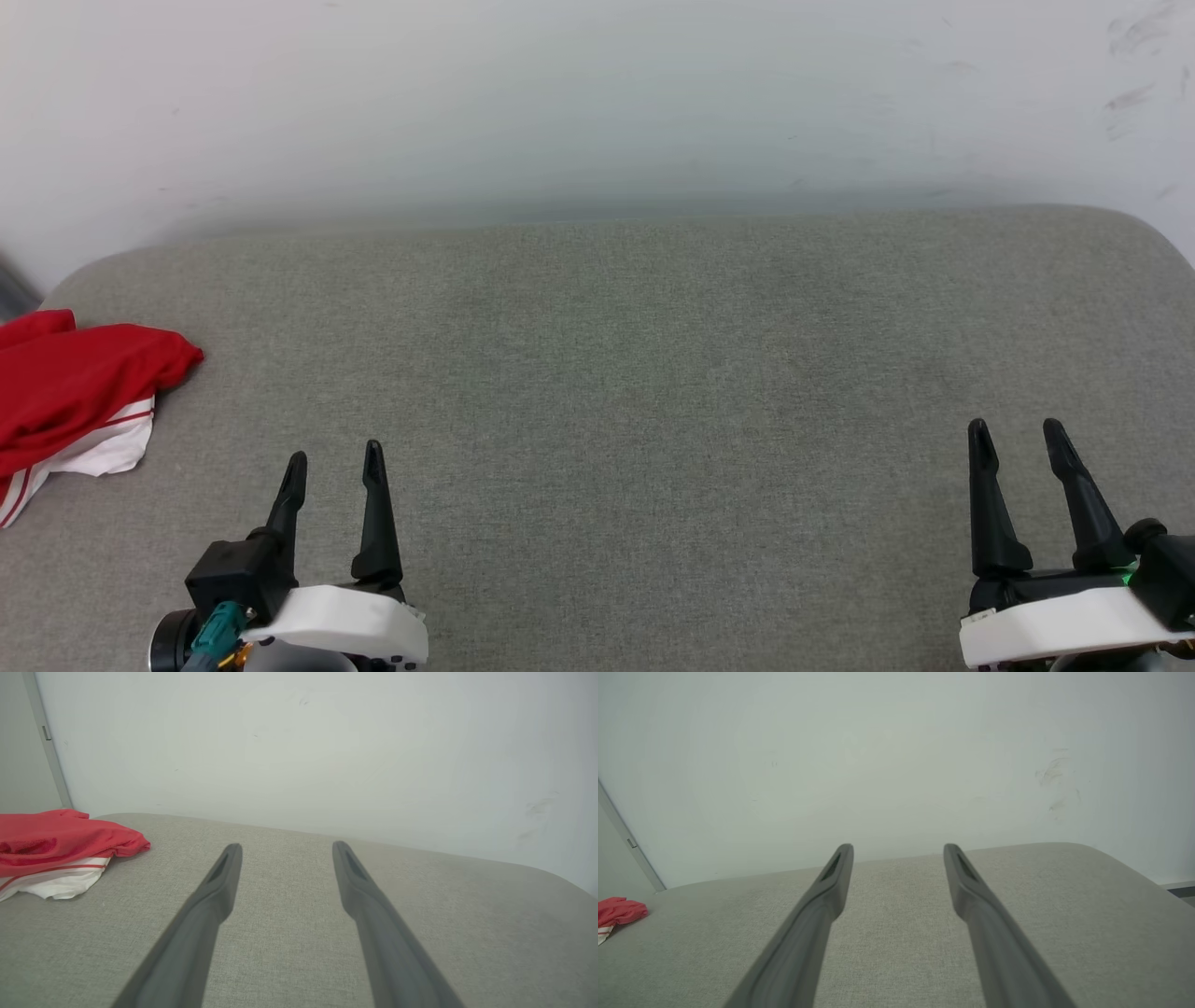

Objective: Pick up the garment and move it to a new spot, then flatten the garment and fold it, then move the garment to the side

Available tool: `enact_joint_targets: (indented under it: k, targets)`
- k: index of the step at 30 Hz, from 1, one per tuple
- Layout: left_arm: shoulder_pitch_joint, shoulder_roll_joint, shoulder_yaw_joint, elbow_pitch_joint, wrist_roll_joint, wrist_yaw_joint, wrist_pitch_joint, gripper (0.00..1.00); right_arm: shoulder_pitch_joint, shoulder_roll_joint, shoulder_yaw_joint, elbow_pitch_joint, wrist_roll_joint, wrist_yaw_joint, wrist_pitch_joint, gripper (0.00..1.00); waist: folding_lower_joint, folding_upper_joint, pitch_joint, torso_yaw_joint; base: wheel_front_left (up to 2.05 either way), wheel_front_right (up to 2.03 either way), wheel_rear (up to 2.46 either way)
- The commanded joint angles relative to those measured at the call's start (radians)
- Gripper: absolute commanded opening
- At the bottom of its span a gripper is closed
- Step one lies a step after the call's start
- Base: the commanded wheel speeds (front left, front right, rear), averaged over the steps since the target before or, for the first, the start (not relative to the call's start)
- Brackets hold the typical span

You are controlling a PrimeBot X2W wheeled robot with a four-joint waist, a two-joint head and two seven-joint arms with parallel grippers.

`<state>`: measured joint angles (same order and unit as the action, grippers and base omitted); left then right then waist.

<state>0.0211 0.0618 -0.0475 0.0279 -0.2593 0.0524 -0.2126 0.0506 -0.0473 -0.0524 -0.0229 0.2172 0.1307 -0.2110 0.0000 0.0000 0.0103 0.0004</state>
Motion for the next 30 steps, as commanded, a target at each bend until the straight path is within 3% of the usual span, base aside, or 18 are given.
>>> enact_joint_targets:
  k: [1, 19, 30]
  targets:
    - [0.008, 0.001, 0.003, -0.007, 0.023, -0.005, -0.007, 1.00, 0.012, -0.005, 0.000, -0.009, -0.019, 0.000, -0.010, 1.00, 0.0000, 0.0000, -0.001, 0.000, 0.00, 0.00, 0.00]
    - [0.026, -0.011, 0.018, 0.016, 0.135, -0.025, -0.042, 1.00, 0.036, -0.005, 0.020, -0.023, -0.109, 0.000, -0.044, 1.00, 0.0000, 0.0000, -0.005, -0.001, 0.00, 0.00, 0.00]
    - [0.029, -0.012, 0.013, 0.034, 0.126, -0.033, -0.054, 1.00, 0.043, -0.005, 0.020, -0.022, -0.113, 0.000, -0.054, 1.00, 0.0000, 0.0000, -0.003, -0.002, 0.00, 0.00, 0.00]
